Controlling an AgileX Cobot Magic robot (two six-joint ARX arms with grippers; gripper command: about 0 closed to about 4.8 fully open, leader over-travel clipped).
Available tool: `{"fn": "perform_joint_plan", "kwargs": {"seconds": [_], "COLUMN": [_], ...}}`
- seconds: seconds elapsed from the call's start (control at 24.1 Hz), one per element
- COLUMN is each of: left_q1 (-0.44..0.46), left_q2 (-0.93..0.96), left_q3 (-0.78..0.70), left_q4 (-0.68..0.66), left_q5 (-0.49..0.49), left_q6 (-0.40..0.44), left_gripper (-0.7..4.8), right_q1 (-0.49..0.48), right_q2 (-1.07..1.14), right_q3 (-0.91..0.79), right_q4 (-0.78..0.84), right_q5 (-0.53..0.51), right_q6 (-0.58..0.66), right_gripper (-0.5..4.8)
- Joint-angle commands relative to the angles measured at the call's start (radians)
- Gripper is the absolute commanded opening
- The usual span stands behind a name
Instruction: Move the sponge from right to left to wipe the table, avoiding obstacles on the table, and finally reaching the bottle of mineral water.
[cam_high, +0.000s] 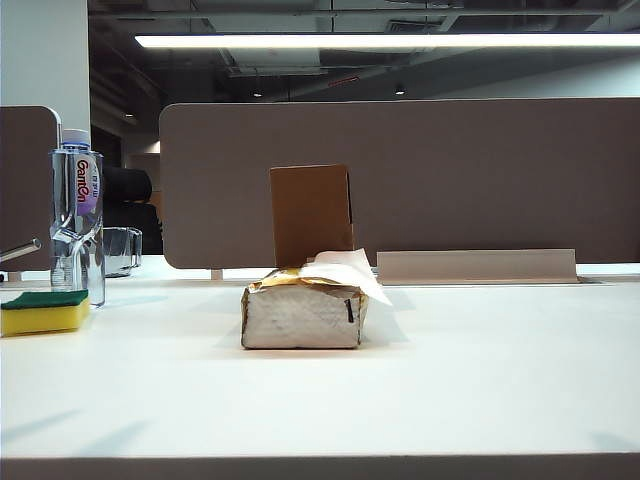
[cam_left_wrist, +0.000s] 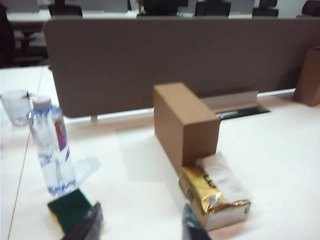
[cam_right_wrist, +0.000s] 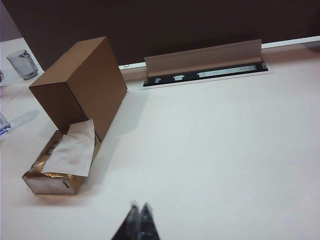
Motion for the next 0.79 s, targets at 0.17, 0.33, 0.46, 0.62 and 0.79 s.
{"fn": "perform_joint_plan", "kwargs": {"seconds": [0.17, 0.33, 0.46, 0.62, 0.79], "left_q1": [0.001, 0.000, 0.000, 0.000, 0.000], "left_q2": [-0.037, -0.058, -0.066, -0.068, -0.068], "left_q3": [-0.064, -0.140, -0.220, -0.356, -0.462], "left_q4": [0.037, 0.091, 0.160, 0.320, 0.446], "left_q5": [-0.026, -0.026, -0.026, -0.026, -0.032], "left_q6": [-0.006, -0.006, -0.008, -0.010, -0.010], "left_gripper": [1.69, 1.42, 1.33, 1.15, 0.72], "right_q1": [0.000, 0.000, 0.000, 0.000, 0.000], "right_q2": [-0.040, -0.038, -0.038, -0.039, -0.039], "right_q3": [-0.072, -0.133, -0.189, -0.288, -0.356], "right_q4": [0.057, 0.162, 0.234, 0.322, 0.435], "right_q5": [-0.001, -0.003, -0.004, -0.003, -0.003], "right_q6": [0.013, 0.024, 0.024, 0.024, 0.023], "right_gripper": [-0.05, -0.05, -0.05, -0.05, -0.05]}}
